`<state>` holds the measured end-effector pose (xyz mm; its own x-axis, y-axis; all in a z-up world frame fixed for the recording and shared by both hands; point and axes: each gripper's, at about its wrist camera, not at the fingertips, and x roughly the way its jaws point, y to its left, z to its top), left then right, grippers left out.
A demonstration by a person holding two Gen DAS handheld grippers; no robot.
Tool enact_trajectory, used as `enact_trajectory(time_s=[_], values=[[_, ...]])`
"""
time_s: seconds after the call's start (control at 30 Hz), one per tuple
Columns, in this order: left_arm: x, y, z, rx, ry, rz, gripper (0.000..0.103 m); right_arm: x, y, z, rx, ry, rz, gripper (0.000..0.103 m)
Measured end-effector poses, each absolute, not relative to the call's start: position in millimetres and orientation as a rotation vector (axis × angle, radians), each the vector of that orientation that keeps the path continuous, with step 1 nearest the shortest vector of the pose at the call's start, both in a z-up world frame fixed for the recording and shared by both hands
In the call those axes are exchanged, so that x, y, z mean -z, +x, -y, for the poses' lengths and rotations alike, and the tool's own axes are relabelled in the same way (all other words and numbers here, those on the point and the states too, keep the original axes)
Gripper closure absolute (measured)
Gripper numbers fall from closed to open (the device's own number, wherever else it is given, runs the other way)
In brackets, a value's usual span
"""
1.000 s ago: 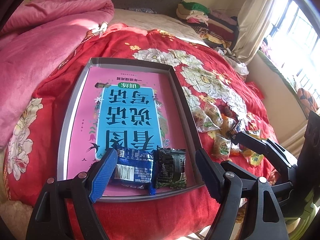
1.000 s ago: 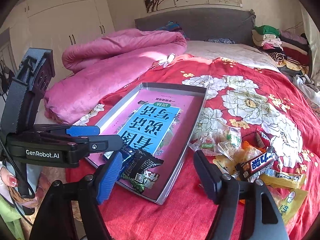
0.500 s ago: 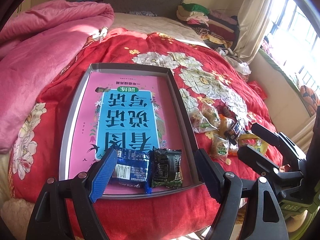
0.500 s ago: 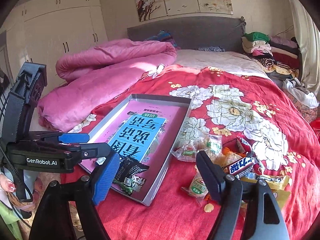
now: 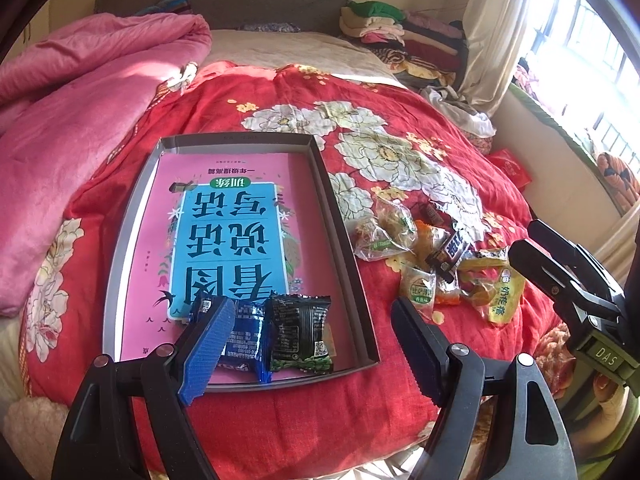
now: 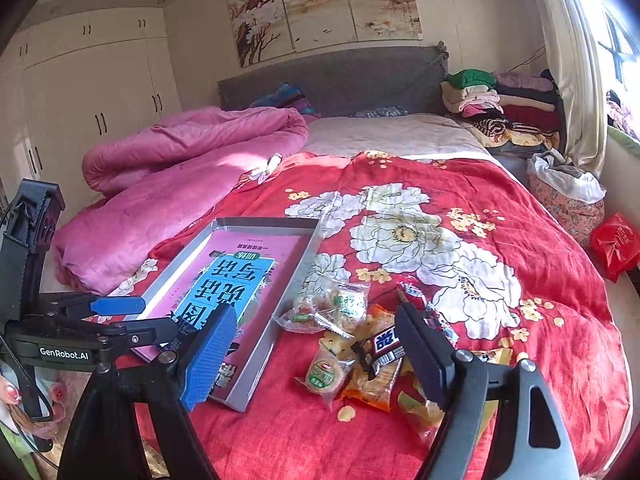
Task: Organize snacks
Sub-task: 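Withdraw both grippers from the tray back toward the snack pile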
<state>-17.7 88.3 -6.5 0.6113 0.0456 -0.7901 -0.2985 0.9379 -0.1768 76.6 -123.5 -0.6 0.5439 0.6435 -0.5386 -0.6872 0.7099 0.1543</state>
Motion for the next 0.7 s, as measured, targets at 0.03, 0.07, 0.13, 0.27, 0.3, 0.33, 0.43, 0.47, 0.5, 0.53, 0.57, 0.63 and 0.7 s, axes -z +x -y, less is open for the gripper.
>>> enact_trajectory(time_s=[0.03, 0.07, 0.13, 0.27, 0.3, 0.33, 0.43, 0.47, 0.5, 0.53, 0.57, 0.63, 0.7], values=[[5.7, -16.9, -86.4, -0.201, -0.302, -0.896, 0.021, -0.3, 77.6, 126.8, -0.782, -0.074, -0.602, 0.022], [5.0, -16.4, -84.7, -0.198, -0.301, -0.897, 0.021, -0.8, 78.6, 129.3, -0.778, -0.068, -0.600, 0.021], [3.9, -15.6, -81.5, -0.194, -0.303, -0.902, 0.021, -1.3, 80.9, 133.7, -0.770, -0.061, -0.599, 0.020], [3.0, -12.3, -72.2, -0.183, -0.283, -0.916, 0.021, -2.1, 84.3, 141.7, -0.760, -0.050, -0.595, 0.020], [2.8, -11.4, -69.7, -0.182, -0.277, -0.919, 0.021, -1.9, 85.0, 143.3, -0.757, -0.050, -0.594, 0.020], [2.6, -10.3, -67.3, -0.181, -0.270, -0.923, 0.021, -1.6, 85.9, 145.1, -0.755, -0.047, -0.593, 0.019], [0.5, -6.9, -60.7, -0.172, -0.262, -0.933, 0.021, -1.5, 89.0, 150.2, -0.752, -0.028, -0.599, 0.019], [-0.4, -5.8, -58.5, -0.167, -0.258, -0.934, 0.021, -1.7, 90.0, 152.0, -0.753, -0.023, -0.600, 0.019], [-1.5, -4.7, -56.1, -0.167, -0.254, -0.934, 0.021, -2.0, 90.9, 153.5, -0.752, -0.019, -0.601, 0.019], [-2.7, -3.9, -54.0, -0.165, -0.250, -0.934, 0.021, -2.3, 91.3, 155.3, -0.751, -0.015, -0.600, 0.019], [-4.0, -3.1, -52.0, -0.159, -0.248, -0.933, 0.021, -2.4, 92.1, 157.4, -0.752, -0.011, -0.602, 0.019], [-5.9, -0.4, -48.0, -0.154, -0.246, -0.940, 0.021, -2.3, 94.0, 160.8, -0.752, 0.003, -0.606, 0.019], [-8.4, 1.8, -44.7, -0.154, -0.243, -0.941, 0.021, -2.3, 96.4, 164.0, -0.757, 0.018, -0.611, 0.019]])
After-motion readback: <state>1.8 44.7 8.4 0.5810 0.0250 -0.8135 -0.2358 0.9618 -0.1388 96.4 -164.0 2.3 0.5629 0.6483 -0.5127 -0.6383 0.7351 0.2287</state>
